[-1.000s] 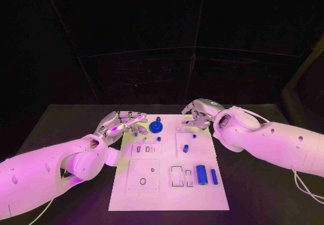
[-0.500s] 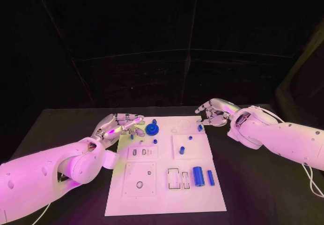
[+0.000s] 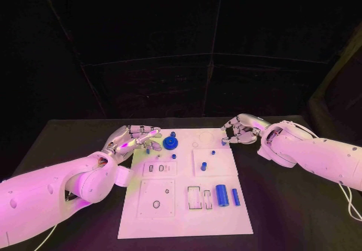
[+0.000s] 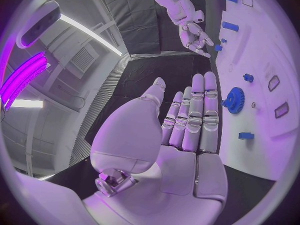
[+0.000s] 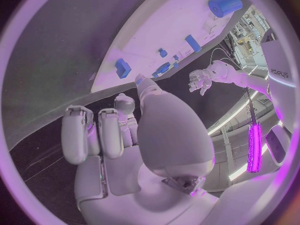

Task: Assemble the parts on the task board

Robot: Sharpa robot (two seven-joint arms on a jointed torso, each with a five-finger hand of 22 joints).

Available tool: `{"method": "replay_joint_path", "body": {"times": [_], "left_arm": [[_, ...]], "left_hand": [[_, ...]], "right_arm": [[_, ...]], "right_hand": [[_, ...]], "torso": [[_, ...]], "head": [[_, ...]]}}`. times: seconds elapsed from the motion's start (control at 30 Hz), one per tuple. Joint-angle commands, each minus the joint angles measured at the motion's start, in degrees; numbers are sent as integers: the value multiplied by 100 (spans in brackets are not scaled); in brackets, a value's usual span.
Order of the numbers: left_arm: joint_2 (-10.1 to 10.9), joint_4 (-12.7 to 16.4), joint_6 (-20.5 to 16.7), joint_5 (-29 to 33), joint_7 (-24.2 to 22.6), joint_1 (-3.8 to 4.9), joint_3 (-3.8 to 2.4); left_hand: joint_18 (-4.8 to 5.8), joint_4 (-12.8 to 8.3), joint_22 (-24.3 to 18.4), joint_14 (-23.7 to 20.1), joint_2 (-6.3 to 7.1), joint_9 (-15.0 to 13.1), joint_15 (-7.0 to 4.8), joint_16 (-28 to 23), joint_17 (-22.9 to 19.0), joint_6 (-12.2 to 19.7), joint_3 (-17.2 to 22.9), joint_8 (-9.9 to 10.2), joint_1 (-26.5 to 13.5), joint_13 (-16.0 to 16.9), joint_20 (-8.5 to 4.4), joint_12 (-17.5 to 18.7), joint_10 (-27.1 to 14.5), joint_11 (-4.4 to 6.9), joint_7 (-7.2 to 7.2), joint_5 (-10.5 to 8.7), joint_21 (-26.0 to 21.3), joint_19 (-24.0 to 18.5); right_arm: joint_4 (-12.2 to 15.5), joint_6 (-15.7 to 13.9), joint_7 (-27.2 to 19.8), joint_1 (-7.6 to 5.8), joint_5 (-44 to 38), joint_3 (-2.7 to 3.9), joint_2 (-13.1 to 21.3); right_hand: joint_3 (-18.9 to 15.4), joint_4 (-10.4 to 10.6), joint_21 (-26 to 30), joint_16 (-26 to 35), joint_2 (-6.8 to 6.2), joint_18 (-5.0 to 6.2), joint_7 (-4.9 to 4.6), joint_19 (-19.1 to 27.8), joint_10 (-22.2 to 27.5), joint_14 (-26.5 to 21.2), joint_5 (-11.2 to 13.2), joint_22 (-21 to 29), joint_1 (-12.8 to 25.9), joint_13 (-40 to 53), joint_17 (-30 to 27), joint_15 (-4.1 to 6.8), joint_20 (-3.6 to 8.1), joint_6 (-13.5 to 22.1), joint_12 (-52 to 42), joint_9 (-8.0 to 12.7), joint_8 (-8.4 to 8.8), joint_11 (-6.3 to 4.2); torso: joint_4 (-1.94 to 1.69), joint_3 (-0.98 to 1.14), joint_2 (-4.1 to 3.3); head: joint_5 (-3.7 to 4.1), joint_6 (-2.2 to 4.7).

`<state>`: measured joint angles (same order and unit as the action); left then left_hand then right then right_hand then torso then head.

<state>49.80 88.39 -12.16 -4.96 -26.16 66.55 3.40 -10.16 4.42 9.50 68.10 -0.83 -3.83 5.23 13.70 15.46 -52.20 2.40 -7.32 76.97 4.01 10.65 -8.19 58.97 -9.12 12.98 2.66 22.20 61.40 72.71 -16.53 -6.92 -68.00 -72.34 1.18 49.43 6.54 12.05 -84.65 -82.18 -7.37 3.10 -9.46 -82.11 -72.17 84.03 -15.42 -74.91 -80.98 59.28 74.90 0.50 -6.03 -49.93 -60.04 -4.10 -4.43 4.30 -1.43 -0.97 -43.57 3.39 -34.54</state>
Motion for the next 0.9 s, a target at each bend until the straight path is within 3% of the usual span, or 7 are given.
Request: {"method": "replay_joint_path", "body": {"times": [0.03,0.43,0.9], "left_arm": [[-4,0,70,-1,43,6,-5],[-5,-13,78,-1,45,6,-5],[-3,-22,82,-1,46,5,-4]], "left_hand": [[-20,-49,-11,-28,-59,2,11,-28,15,39,-8,33,17,-8,41,32,-36,-10,-12,26,12,-14],[-20,-49,-11,-28,-59,2,11,-28,15,39,-8,33,17,-8,41,32,-36,-10,-12,26,12,-14],[-20,-49,-11,-28,-59,2,11,-28,15,39,-8,33,17,-8,41,32,-36,-10,-12,26,12,-14]], "right_arm": [[-15,163,-170,-4,60,3,9],[-128,292,-190,61,83,3,-35],[-296,321,-209,123,85,3,-123]], "right_hand": [[-9,-37,33,-22,2,-15,2,40,31,305,-21,-128,-40,6,98,-29,-3,4,23,5,13,-11],[-22,-39,31,-25,12,-16,4,36,22,306,-25,-135,-40,19,106,-29,-3,-24,10,-1,-2,-12],[-11,-119,23,-33,158,-19,30,23,-19,311,-20,-156,-142,72,129,-10,11,-170,-40,-23,-72,-38]], "torso": [[-3,-5,3],[-5,-3,6],[-4,-2,6]], "head": [[-4,-10],[2,-29],[-3,-41]]}}
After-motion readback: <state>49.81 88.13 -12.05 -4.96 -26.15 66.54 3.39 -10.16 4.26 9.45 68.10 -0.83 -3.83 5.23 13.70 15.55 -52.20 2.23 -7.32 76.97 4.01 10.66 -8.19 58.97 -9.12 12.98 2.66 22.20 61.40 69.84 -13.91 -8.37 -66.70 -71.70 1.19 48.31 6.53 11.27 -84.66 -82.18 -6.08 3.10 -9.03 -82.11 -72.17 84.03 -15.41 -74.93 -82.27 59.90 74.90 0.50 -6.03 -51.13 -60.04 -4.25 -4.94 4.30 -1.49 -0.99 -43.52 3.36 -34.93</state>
